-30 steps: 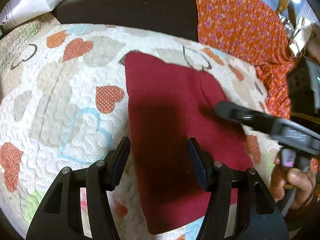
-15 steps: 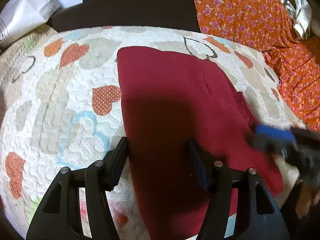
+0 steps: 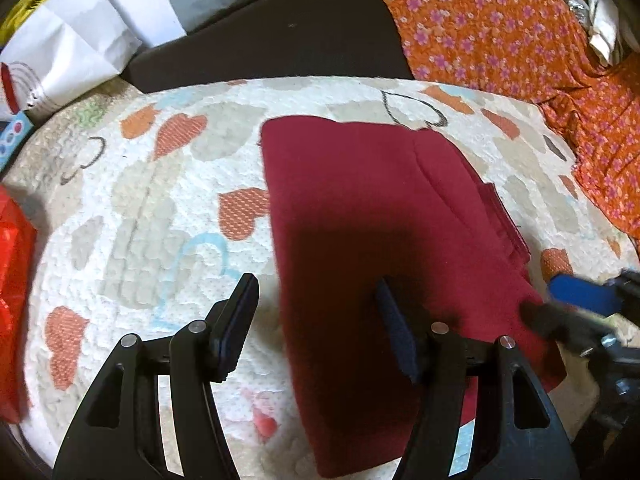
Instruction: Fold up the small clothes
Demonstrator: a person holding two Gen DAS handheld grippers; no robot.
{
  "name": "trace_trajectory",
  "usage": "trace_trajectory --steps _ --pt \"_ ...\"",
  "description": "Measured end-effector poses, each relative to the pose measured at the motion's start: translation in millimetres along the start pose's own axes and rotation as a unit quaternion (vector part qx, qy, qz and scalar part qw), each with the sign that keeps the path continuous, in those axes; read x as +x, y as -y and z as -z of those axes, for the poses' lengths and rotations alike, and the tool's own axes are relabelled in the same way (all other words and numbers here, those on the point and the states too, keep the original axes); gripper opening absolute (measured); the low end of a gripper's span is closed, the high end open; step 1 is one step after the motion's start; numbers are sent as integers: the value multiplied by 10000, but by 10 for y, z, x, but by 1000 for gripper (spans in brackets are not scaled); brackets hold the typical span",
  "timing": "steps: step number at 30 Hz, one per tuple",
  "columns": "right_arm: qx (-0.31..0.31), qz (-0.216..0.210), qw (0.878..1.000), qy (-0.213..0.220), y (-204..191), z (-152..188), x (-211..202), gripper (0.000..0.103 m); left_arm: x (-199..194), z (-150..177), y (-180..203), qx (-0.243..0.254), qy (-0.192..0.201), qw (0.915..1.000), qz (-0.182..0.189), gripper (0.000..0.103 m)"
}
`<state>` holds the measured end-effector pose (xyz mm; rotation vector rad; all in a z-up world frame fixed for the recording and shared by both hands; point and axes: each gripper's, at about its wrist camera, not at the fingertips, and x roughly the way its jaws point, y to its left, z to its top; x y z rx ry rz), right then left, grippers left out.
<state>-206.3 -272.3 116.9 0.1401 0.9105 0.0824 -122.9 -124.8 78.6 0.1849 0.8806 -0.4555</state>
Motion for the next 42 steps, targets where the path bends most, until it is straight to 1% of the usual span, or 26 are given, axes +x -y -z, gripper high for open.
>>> trace_trajectory --steps 2,7,9,15,24,33,42 --pt "-15 194 9998 105 -52 -54 -59 37 -84 -13 -14 -35 80 10000 4 62" --pt "-43 574 9982 144 -143 -123 -63 39 -331 -5 23 27 411 9991 -53 62" --pt "44 618 9979 189 -144 -132 -69 41 -415 20 35 25 542 9985 -104 62" --pt "206 774 9963 303 -154 -129 -58 46 -533 48 10 -30 724 9973 -111 62" --pt "344 780 9960 257 -166 -120 18 46 -529 52 -17 -129 731 9970 -200 62" --pt "471 755 9958 238 -120 -117 54 46 -489 61 27 65 693 9969 -356 62" --pt "519 717 9959 161 -123 -104 108 46 -467 70 38 25 627 9976 -294 62"
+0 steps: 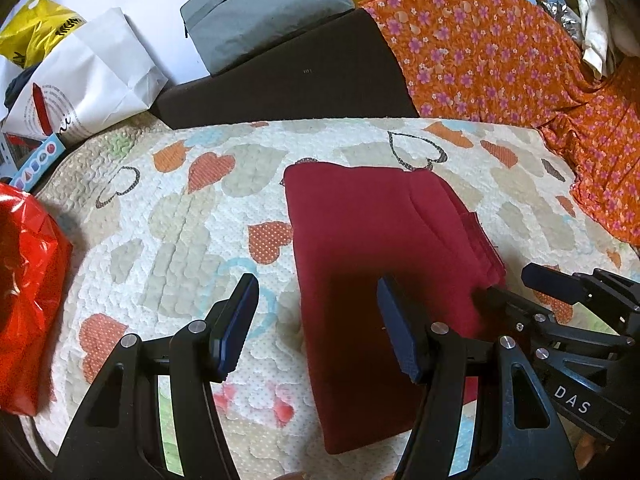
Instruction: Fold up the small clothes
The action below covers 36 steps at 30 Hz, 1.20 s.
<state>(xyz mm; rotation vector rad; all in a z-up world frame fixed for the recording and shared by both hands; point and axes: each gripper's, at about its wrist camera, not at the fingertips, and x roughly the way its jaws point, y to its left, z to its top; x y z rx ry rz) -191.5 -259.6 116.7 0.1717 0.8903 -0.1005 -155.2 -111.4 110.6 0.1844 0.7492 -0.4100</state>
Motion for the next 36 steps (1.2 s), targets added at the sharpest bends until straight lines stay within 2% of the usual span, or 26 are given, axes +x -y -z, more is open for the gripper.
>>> trace_trajectory --steps 10,24,36 --pt "68 -29 10000 -26 18 -9 22 46 42 10 13 -65 -72 9999 30 62" --pt "72 -26 9999 -102 5 -17 73 47 40 15 89 91 -81 9999 8 62" --pt "59 -58 9999 -145 -20 -3 104 47 74 5 41 -27 -137 9999 61 62"
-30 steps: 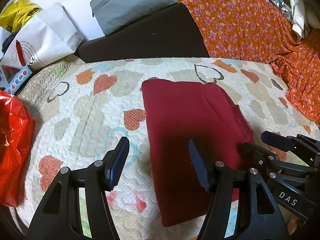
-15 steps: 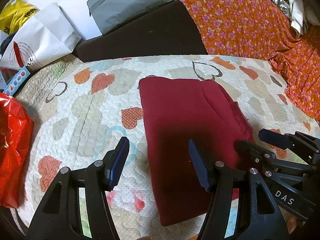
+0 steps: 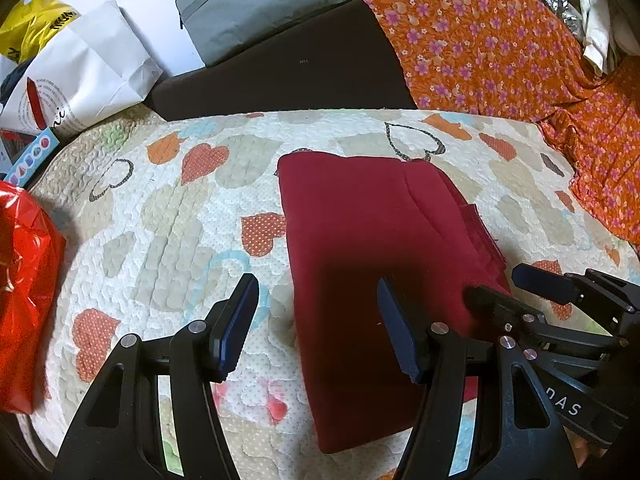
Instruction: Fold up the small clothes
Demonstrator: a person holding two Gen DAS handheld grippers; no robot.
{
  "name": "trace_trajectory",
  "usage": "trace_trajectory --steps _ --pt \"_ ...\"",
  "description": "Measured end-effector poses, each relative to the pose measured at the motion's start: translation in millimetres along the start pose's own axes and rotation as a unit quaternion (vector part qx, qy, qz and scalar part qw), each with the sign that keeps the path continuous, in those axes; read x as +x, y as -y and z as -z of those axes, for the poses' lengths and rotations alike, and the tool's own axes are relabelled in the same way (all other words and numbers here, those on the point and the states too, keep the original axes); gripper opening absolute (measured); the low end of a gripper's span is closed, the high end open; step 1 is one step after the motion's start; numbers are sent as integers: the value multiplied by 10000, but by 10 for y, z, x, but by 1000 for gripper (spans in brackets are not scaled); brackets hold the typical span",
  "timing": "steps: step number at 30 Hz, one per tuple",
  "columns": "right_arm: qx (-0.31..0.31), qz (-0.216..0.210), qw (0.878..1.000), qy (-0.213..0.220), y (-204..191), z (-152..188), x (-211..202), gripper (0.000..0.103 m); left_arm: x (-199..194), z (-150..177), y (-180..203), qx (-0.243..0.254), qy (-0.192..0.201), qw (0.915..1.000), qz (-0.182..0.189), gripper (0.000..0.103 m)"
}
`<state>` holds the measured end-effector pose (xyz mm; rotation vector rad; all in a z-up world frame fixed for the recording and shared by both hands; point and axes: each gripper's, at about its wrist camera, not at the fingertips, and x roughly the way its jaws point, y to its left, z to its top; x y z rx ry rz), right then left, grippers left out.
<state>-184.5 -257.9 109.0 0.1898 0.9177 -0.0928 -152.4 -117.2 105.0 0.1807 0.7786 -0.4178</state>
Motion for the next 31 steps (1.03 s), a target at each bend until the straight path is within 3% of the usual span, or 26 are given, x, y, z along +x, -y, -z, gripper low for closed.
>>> trace_trajectory --steps 31 --pt "37 -68 10000 21 -22 17 4 47 -4 5 -9 -39 45 10000 -63 62"
